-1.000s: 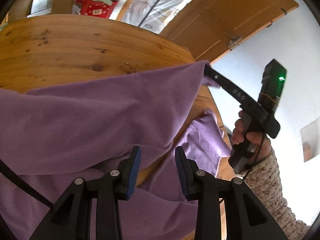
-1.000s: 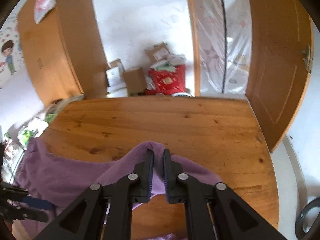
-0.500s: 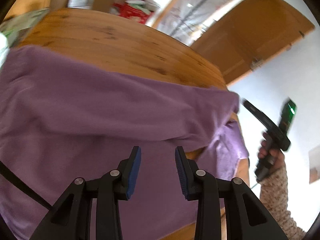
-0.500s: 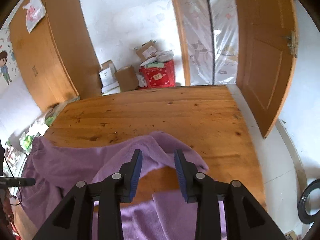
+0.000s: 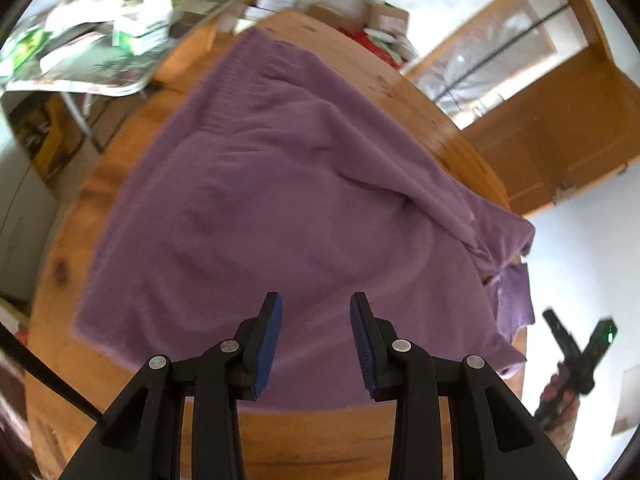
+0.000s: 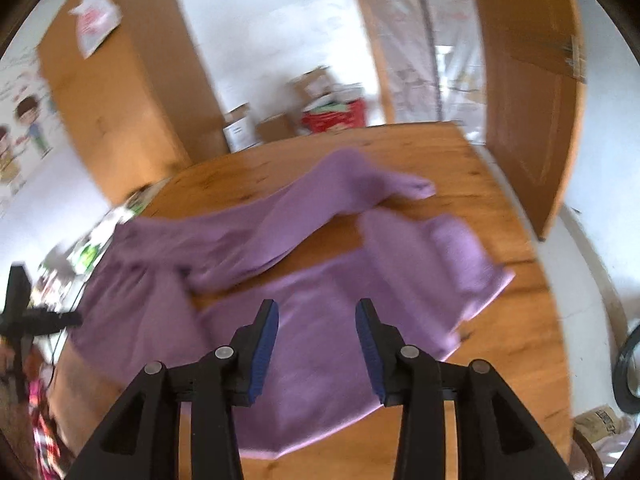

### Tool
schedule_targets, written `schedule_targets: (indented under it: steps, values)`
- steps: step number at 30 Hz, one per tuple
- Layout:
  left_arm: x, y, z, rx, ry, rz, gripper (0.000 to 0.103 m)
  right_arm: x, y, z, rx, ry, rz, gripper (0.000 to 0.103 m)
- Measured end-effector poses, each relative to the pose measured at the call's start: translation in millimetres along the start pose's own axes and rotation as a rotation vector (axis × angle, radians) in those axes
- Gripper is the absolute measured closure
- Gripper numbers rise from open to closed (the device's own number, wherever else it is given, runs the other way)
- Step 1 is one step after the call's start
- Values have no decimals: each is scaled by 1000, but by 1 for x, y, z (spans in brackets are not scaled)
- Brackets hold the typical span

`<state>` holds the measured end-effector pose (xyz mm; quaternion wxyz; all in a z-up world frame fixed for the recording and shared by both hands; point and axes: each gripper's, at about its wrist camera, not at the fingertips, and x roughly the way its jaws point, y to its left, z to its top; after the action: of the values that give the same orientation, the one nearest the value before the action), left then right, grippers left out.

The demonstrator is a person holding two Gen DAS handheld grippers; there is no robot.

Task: Fold clothes
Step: 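Open the right gripper and raise both grippers above the spread garment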

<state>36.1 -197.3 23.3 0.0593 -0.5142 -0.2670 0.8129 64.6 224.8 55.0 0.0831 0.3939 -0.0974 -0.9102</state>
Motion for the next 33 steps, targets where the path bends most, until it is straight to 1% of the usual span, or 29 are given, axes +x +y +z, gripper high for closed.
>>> schedule_targets:
  steps: [2,5,6,8,11,12,15,17,18,22,24,25,27,29,33]
  values:
    - [-9,10,-4,-20,-26,15,67,3,15,-13,-50,21,10,62]
    - [-22,29,-8,-77,-62,48,67,5,22,-25,-102,28,-28,62]
    - [-28,37,-10,-96,-76,67,67,6,21,-28,-91,31,-35,62]
    - [-35,50,-13,-130,-111,87,67,8,19,-36,-62,45,-21,62]
    - [-42,69,-21,-200,-139,90,67,5,24,-49,-79,38,-71,62]
    - [-43,74,-22,-215,-139,91,67,3,26,-53,-95,27,-77,62]
    - [-41,84,-29,-240,-134,102,67,-11,31,-64,-126,-9,-47,61]
    - [-41,88,-32,-250,-133,90,66,-15,32,-71,-134,-5,-28,56]
    - [-41,90,-32,-256,-135,85,66,-16,32,-74,-133,4,-25,56]
    - [-36,89,-29,-258,-124,69,67,-21,36,-88,-121,-8,50,55]
    - [-35,89,-28,-271,-124,49,66,-21,40,-92,-136,-14,84,49]
    - [-34,89,-26,-273,-122,47,66,-20,43,-92,-160,-9,78,48]
    - [-33,88,-25,-280,-120,48,66,-13,51,-91,-224,5,25,48]
    - [-33,88,-24,-287,-118,46,66,-8,56,-90,-264,7,-2,48]
    - [-32,86,-24,-287,-119,55,66,1,58,-91,-283,28,-6,48]
